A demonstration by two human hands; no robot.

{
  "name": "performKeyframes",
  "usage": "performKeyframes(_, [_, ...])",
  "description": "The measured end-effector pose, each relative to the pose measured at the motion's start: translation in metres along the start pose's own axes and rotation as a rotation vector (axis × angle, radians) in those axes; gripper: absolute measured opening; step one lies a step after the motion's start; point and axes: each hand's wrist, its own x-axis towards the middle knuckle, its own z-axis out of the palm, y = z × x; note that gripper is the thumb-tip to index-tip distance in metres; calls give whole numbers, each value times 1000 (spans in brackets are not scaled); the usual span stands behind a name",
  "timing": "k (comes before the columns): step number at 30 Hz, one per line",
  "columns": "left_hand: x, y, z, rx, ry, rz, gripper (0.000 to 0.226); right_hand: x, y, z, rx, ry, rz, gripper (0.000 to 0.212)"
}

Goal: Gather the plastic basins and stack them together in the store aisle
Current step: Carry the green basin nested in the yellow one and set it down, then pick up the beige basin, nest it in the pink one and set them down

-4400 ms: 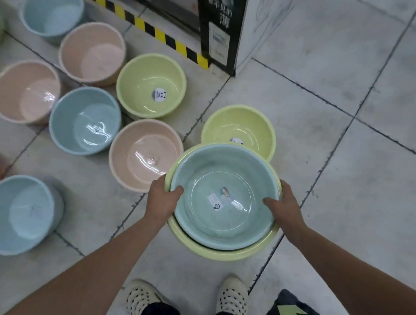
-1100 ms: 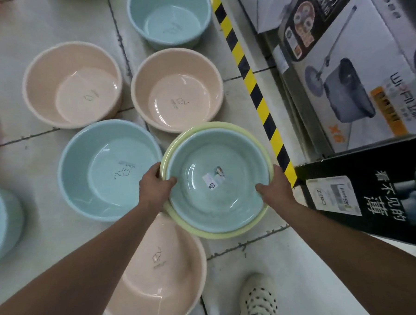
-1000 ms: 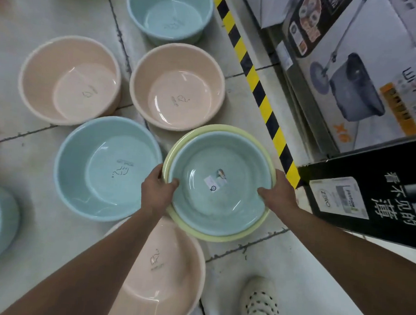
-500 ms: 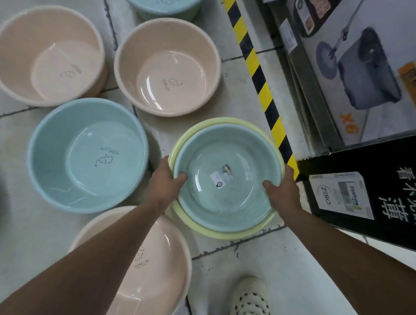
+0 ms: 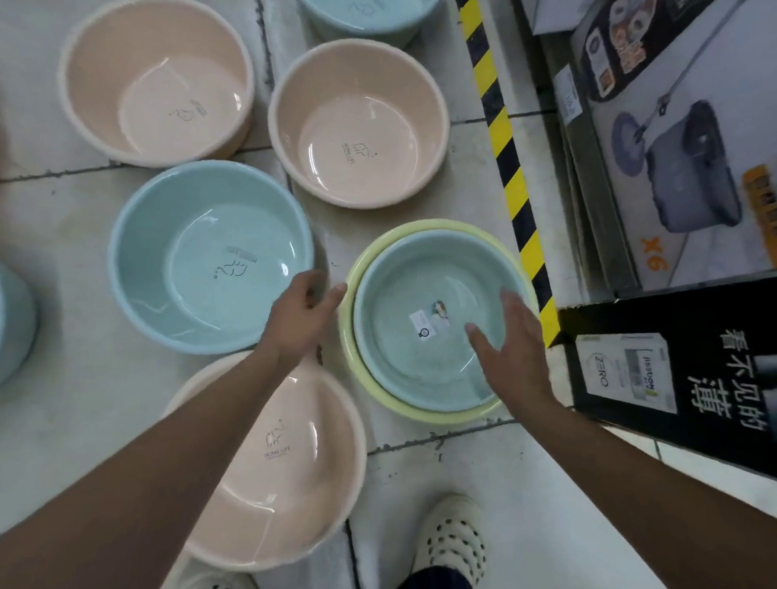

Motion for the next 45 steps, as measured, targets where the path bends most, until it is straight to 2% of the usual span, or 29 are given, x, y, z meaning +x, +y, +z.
performKeyframes(3, [-36, -13, -47, 8, 78, 23, 65, -40, -48, 13, 93, -55, -130, 43])
performKeyframes(6, [-72, -46, -88, 34, 154, -41, 63, -83, -83, 39, 88, -198, -80, 32])
performKeyframes(9, [-99, -91, -118, 56, 189, -177, 68, -116, -92, 71, -33, -335, -51, 37])
performKeyframes(12, [-117, -138, -135, 94, 164, -284, 78, -132, -77, 101, -214, -367, -36, 42])
performKeyframes(14, [-124, -165, -139, 92, 143, -339, 83, -134, -66, 115, -266, -374, 43, 53])
performKeyframes(20, [-124, -224, -128, -50, 122, -408, 93, -129, -55, 153, -87, -354, 299, 61])
performKeyframes(22, [-119, -237, -121, -80, 117, -406, 88, -126, -53, 166, -73, -370, 316, 60])
performKeyframes(25, [-112, -253, -115, -70, 135, -402, 68, -120, -47, 183, -78, -396, 325, 57])
performKeyframes(29, [-109, -270, -117, -39, 206, -344, 47, -114, -42, 195, -190, -424, 326, 47])
performKeyframes(32, [-116, -272, -126, -41, 210, -311, 46, -121, -45, 191, -276, -472, 281, 43])
performKeyframes(37, [-146, -245, -157, -95, 218, -319, 47, -148, -78, 160, -277, -502, 273, 40])
performKeyframes(42, [-171, -185, -211, -191, 243, -297, 43, -165, -146, 106, -249, -502, 233, 42])
performKeyframes(45, [-177, -142, -251, -205, 275, -277, 39, -169, -195, 75, -236, -445, 199, 45])
